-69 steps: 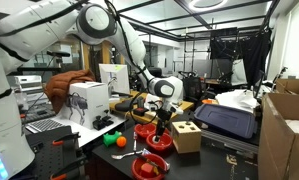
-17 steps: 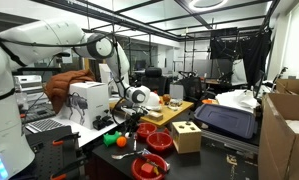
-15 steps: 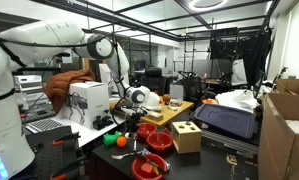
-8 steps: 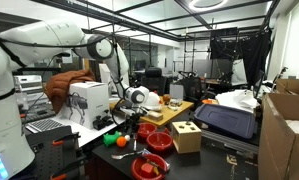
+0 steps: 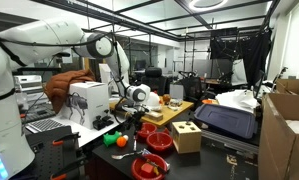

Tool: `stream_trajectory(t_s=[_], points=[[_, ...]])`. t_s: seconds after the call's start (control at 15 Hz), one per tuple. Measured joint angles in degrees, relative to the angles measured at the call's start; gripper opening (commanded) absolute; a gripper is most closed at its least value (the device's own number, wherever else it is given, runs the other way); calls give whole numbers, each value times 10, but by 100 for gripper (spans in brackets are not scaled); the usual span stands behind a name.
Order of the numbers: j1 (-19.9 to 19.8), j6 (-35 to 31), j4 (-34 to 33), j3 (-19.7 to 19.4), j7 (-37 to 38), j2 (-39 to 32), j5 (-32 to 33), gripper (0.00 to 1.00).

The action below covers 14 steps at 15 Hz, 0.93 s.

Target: Remove the white object from the bowl and put it on the table

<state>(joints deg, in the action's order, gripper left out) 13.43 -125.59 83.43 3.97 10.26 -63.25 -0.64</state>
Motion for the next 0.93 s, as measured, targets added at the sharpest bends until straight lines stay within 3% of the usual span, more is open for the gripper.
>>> stream_trajectory(t_s=[0.4,0.93], points=[[-35,-13,28,0,-33,76,-1,100],[-100,-37,146,23,-144,207,-14,100]])
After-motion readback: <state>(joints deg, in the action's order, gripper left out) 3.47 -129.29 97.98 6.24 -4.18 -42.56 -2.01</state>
